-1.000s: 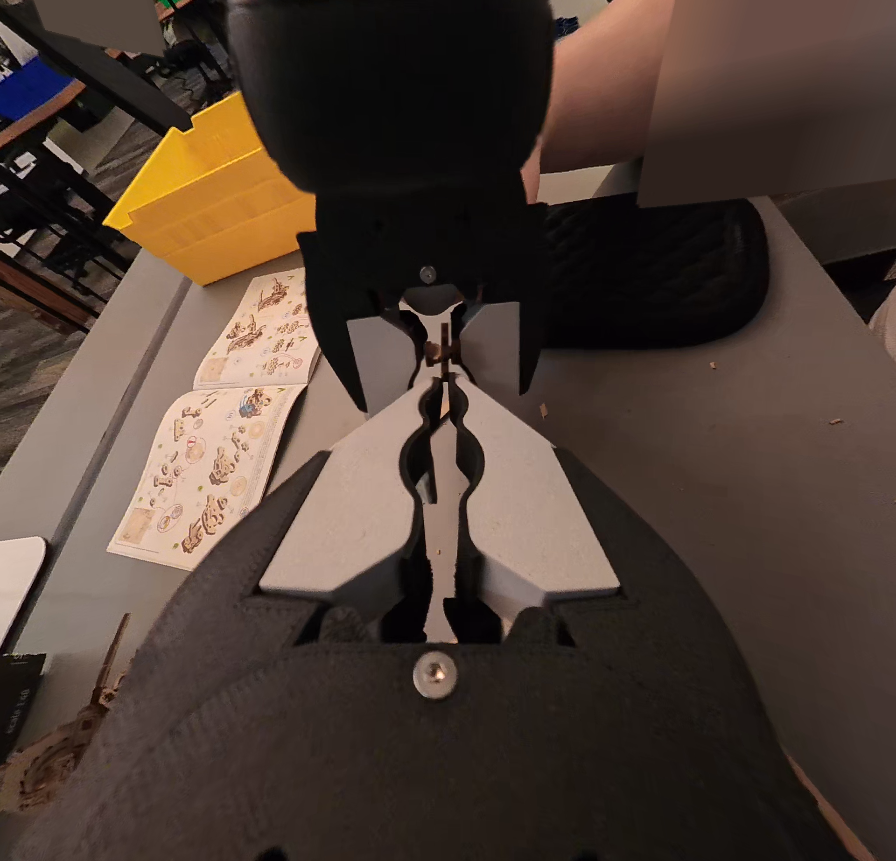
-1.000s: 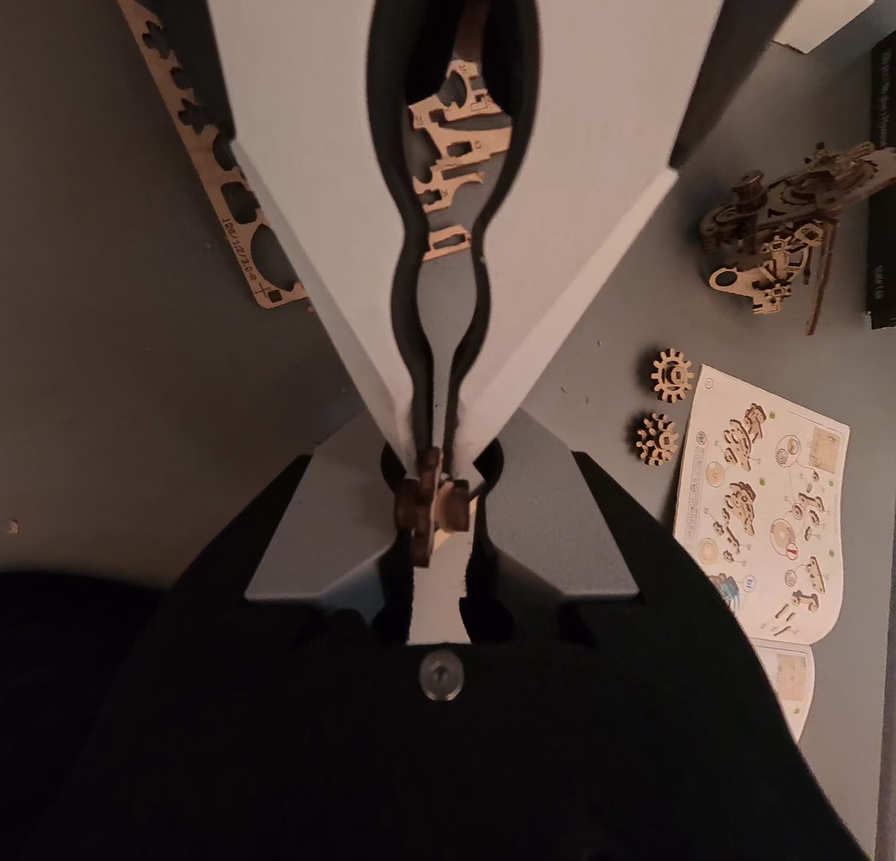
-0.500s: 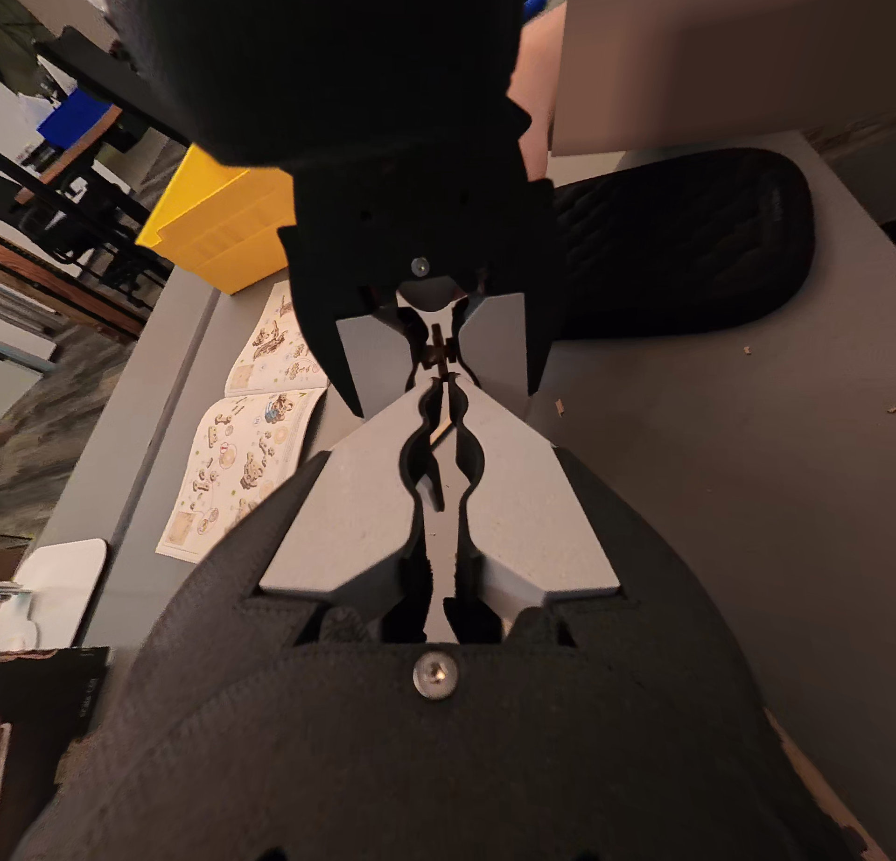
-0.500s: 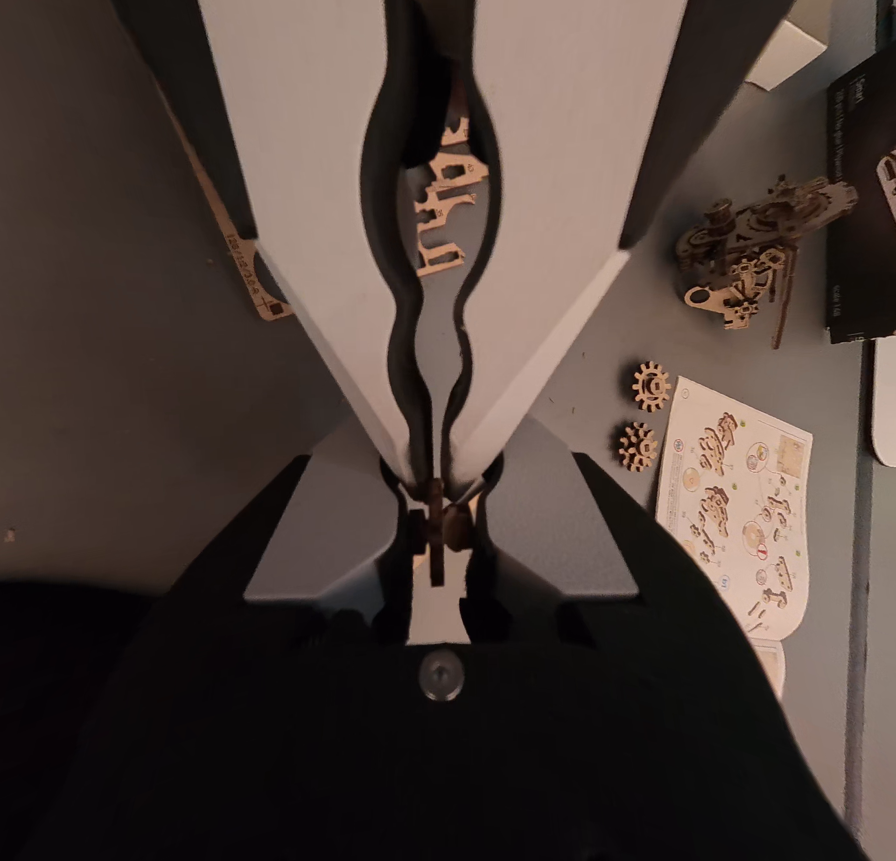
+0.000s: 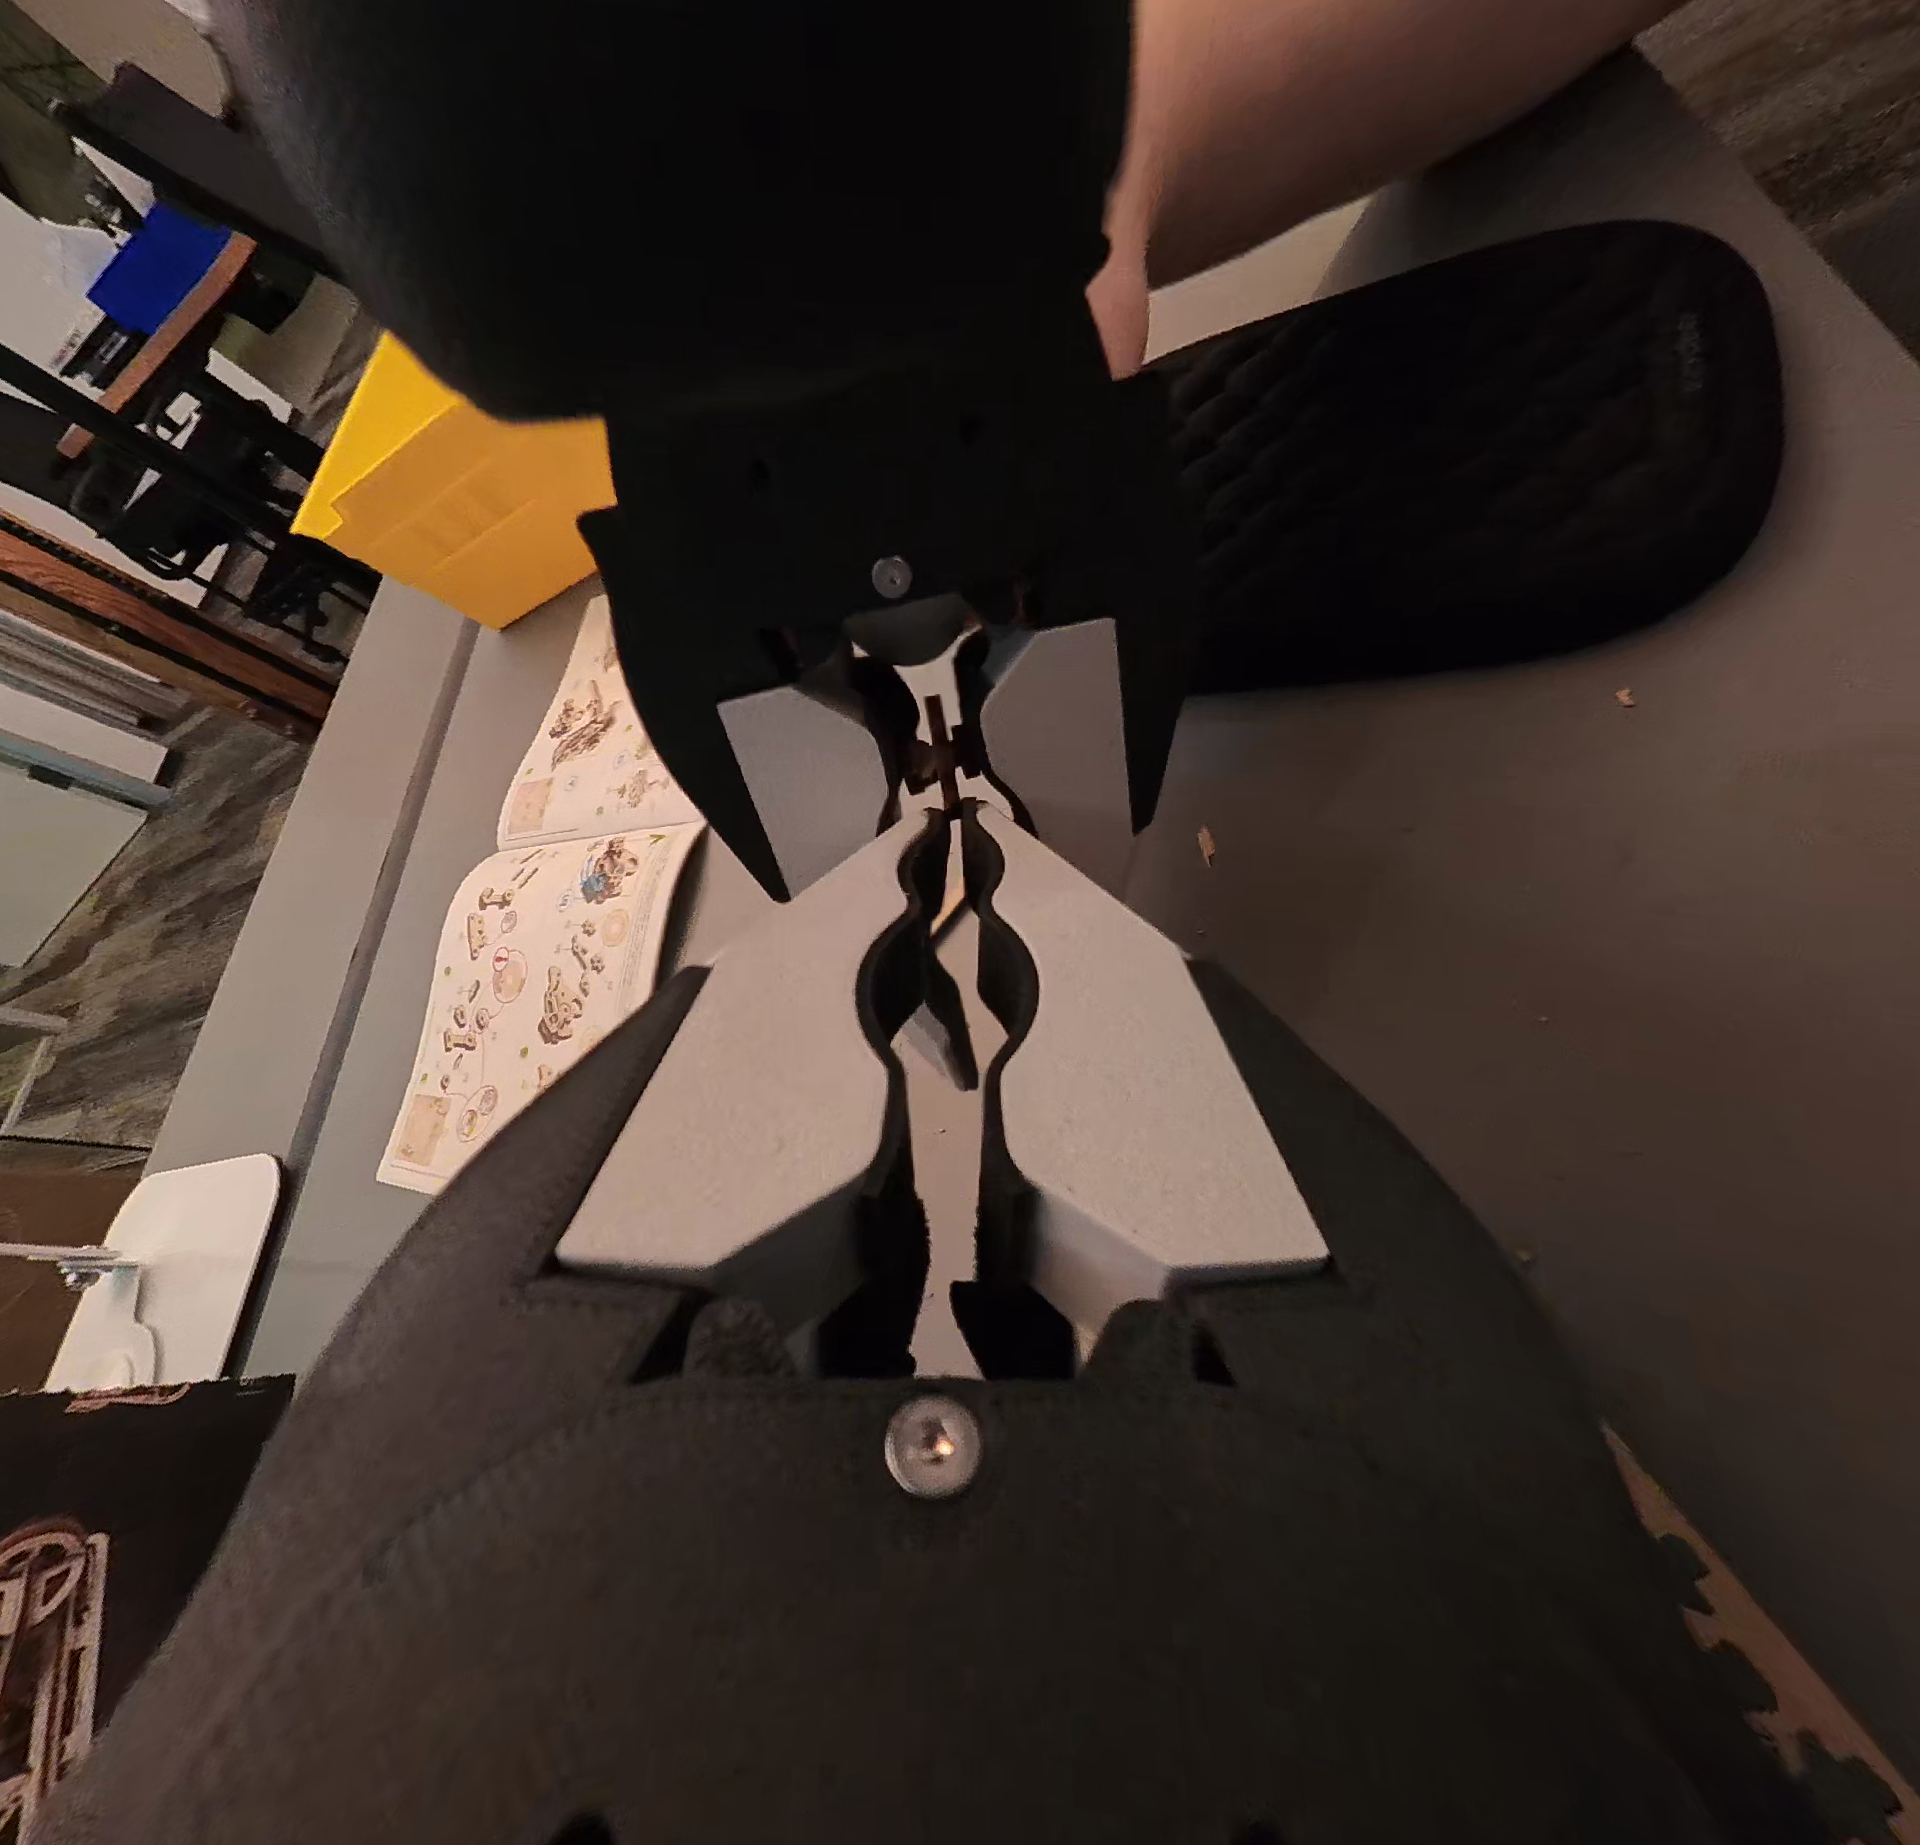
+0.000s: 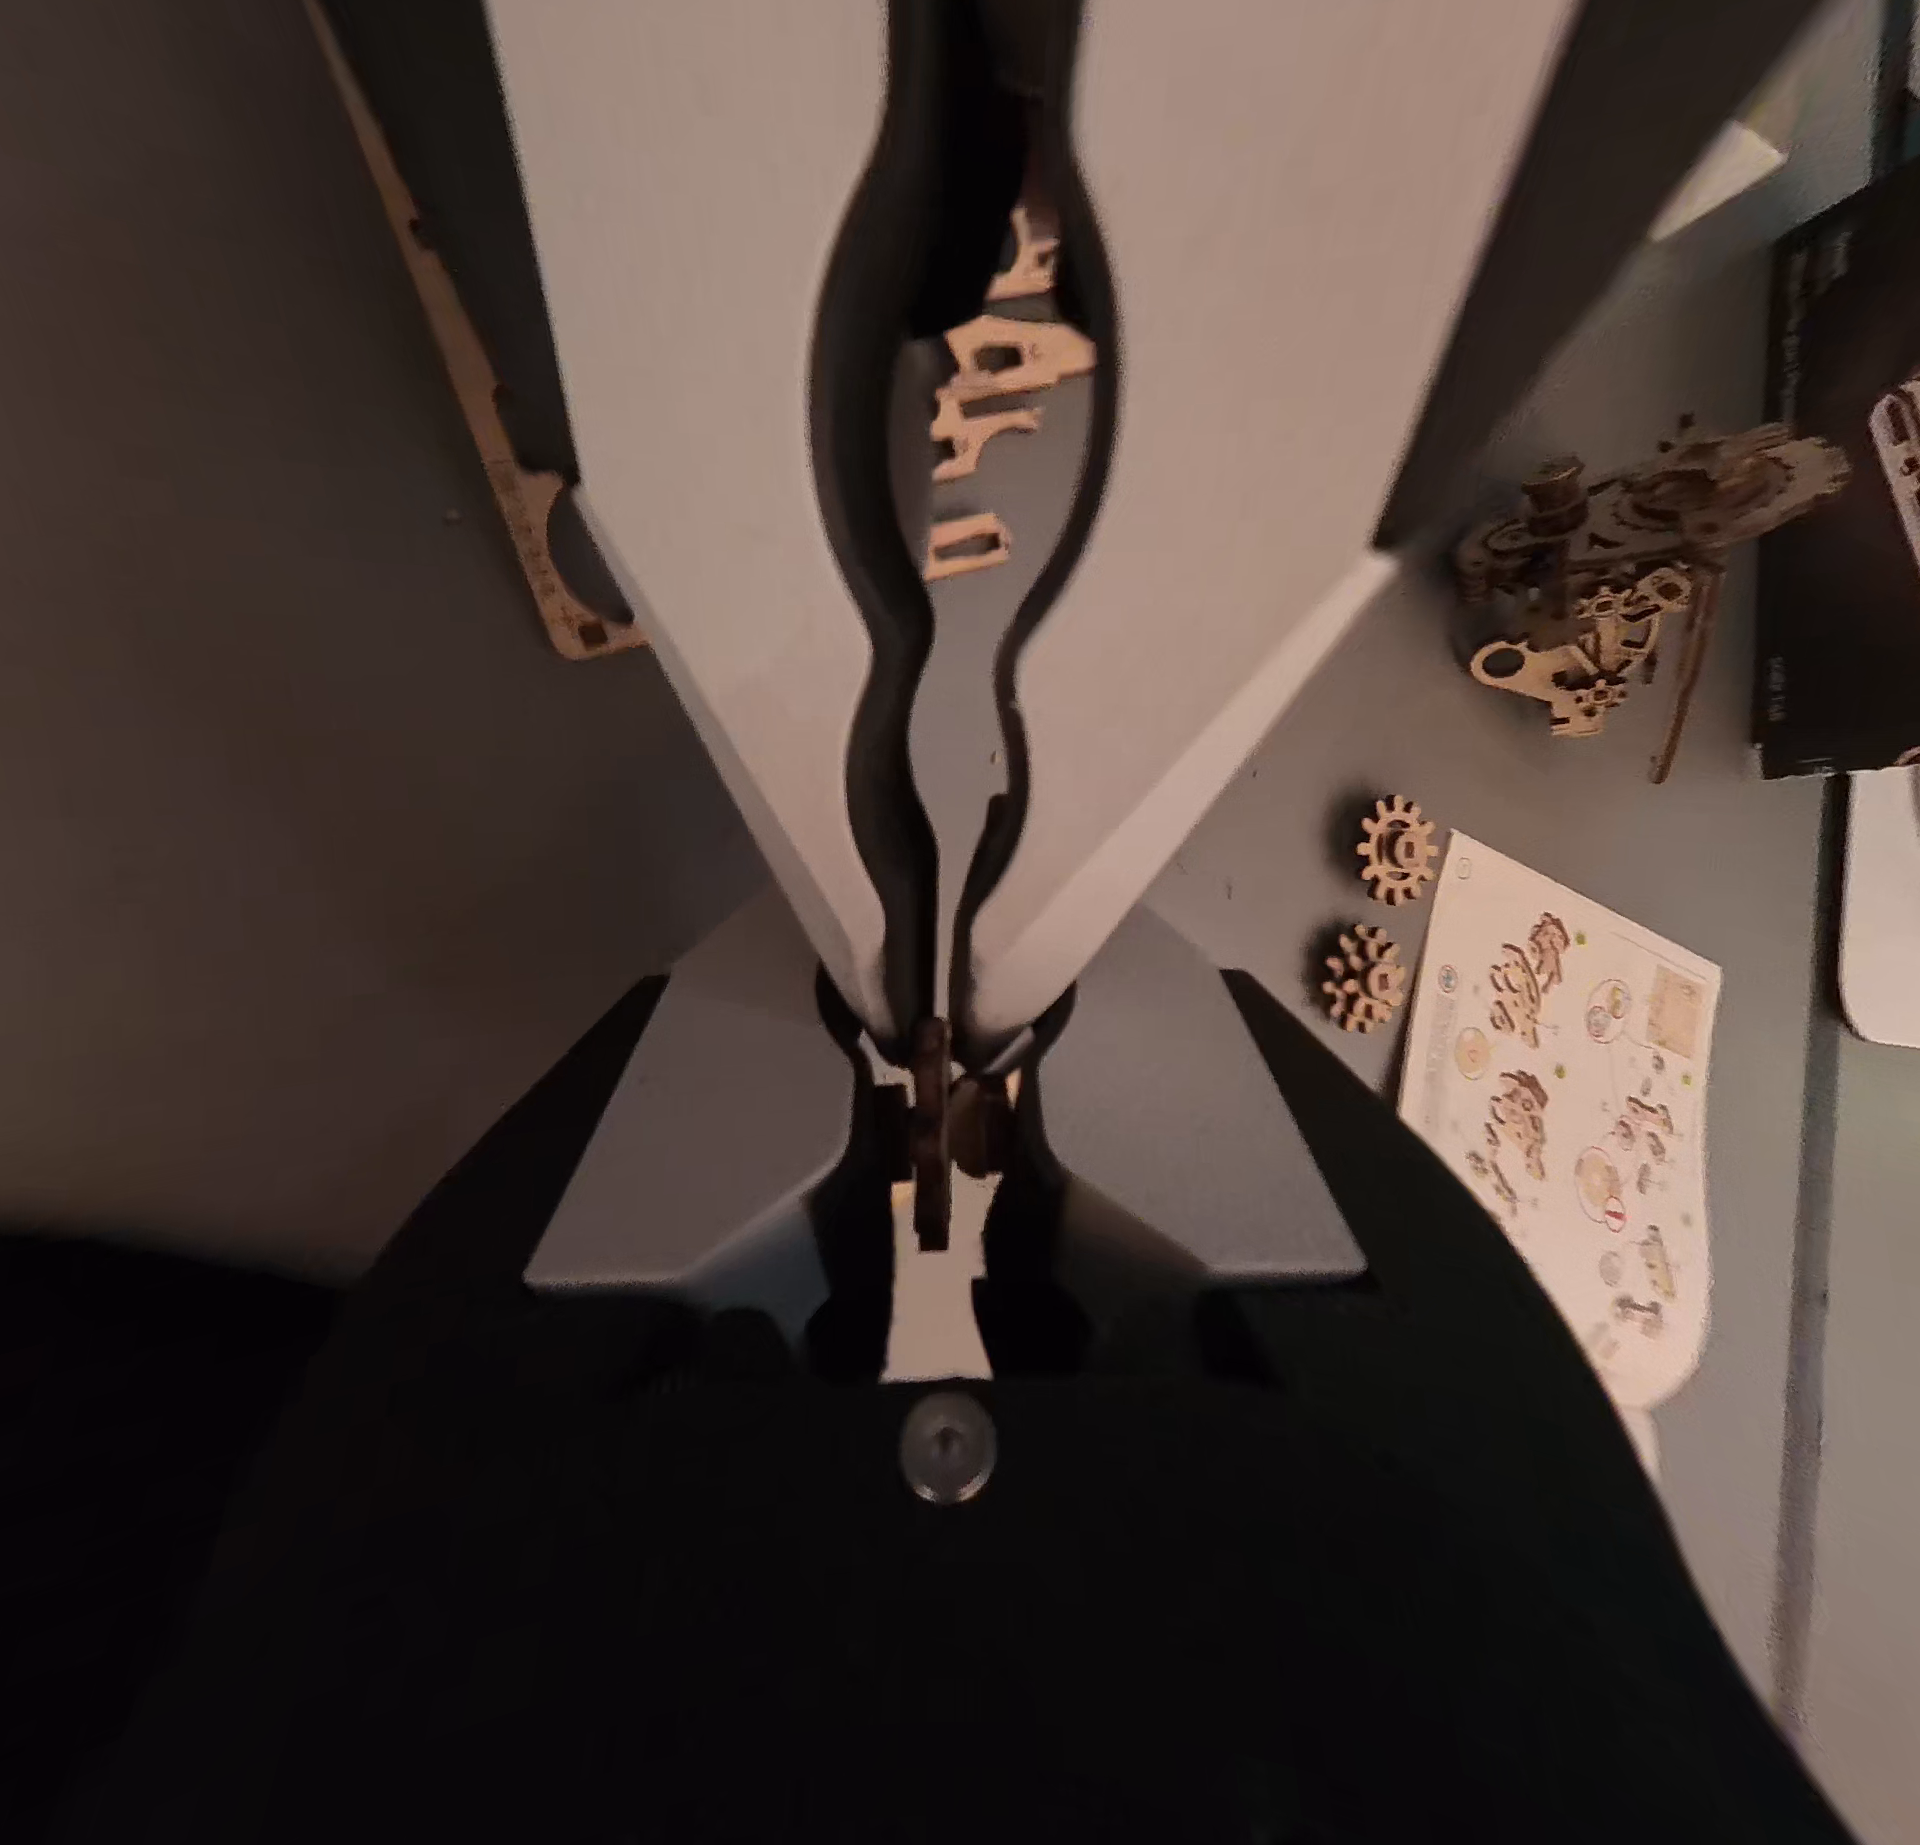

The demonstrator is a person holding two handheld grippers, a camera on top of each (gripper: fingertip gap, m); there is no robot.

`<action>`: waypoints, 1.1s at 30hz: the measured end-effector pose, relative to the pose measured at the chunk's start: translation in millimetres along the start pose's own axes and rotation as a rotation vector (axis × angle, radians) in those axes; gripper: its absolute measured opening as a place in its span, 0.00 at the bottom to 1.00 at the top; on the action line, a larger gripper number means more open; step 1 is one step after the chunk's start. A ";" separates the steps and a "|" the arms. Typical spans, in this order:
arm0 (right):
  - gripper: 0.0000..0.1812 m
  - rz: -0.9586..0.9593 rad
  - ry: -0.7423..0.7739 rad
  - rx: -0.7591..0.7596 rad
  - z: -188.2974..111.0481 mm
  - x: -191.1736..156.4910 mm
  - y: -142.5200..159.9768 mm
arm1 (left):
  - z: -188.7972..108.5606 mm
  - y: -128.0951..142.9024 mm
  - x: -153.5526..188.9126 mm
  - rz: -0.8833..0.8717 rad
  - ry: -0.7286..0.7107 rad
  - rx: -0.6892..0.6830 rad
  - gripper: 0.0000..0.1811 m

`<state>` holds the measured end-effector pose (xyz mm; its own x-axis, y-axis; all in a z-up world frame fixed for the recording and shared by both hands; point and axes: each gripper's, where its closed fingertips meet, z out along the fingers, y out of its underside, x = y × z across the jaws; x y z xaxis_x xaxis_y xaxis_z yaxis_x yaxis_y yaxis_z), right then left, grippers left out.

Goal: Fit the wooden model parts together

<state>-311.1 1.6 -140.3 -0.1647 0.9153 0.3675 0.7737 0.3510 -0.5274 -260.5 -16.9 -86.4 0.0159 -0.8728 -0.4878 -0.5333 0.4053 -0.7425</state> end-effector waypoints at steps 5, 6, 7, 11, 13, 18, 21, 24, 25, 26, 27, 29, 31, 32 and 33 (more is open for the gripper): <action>0.13 0.063 -0.065 0.039 -0.7 -2.4 -2.1 | -0.2 -0.1 -4.3 -0.013 -0.026 -0.001 0.00; 0.15 0.039 -0.051 0.027 -0.2 -2.5 -0.9 | 0.3 0.4 -3.1 -0.003 -0.024 -0.010 0.00; 0.15 0.028 -0.023 0.011 0.6 -0.2 0.3 | 0.8 0.4 -3.3 0.005 -0.032 -0.017 0.00; 0.12 -0.016 0.009 -0.008 1.1 1.1 1.3 | 1.8 -1.9 -1.6 0.025 -0.037 -0.015 0.00; 0.10 -0.002 0.018 -0.013 1.2 2.9 1.6 | 1.8 -1.5 -2.7 0.027 -0.045 -0.016 0.00; 0.33 0.051 -0.012 0.068 -6.5 7.1 -6.3 | -1.8 5.5 -12.6 0.082 -0.110 -0.060 0.00; 0.32 -0.027 0.049 0.140 -19.8 18.6 -8.0 | -5.6 2.8 -21.7 0.121 -0.181 -0.042 0.00; 0.21 -0.132 0.041 0.262 -34.4 14.0 -14.2 | -11.3 -8.8 -24.9 0.153 -0.217 0.028 0.00; 0.17 -0.166 0.053 0.294 -40.0 13.6 -16.4 | -13.7 -11.4 -27.1 0.164 -0.237 0.044 0.00; 0.14 -0.193 0.080 0.317 -45.9 16.1 -18.5 | -15.3 -14.4 -26.3 0.170 -0.235 0.066 0.00; 0.12 -0.213 0.107 0.338 -51.6 19.1 -20.4 | -16.5 -15.8 -26.1 0.167 -0.231 0.080 0.00; 0.12 -0.213 0.118 0.363 -60.3 21.8 -23.1 | -19.2 -19.1 -26.4 0.147 -0.224 0.113 0.00; 0.13 -0.213 0.105 0.381 -67.1 20.6 -24.9 | -21.7 -21.2 -26.4 0.128 -0.211 0.134 0.00; 0.13 -0.222 0.112 0.391 -70.8 21.3 -26.0 | -23.1 -21.8 -27.0 0.125 -0.211 0.141 0.00; 0.13 -0.229 0.113 0.405 -74.5 20.9 -27.6 | -23.7 -20.7 -27.3 0.127 -0.209 0.138 0.00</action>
<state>-290.4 -3.7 -61.0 -0.2184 0.7863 0.5780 0.4207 0.6103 -0.6712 -269.9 -7.9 -46.8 0.1382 -0.7434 -0.6544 -0.4224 0.5534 -0.7179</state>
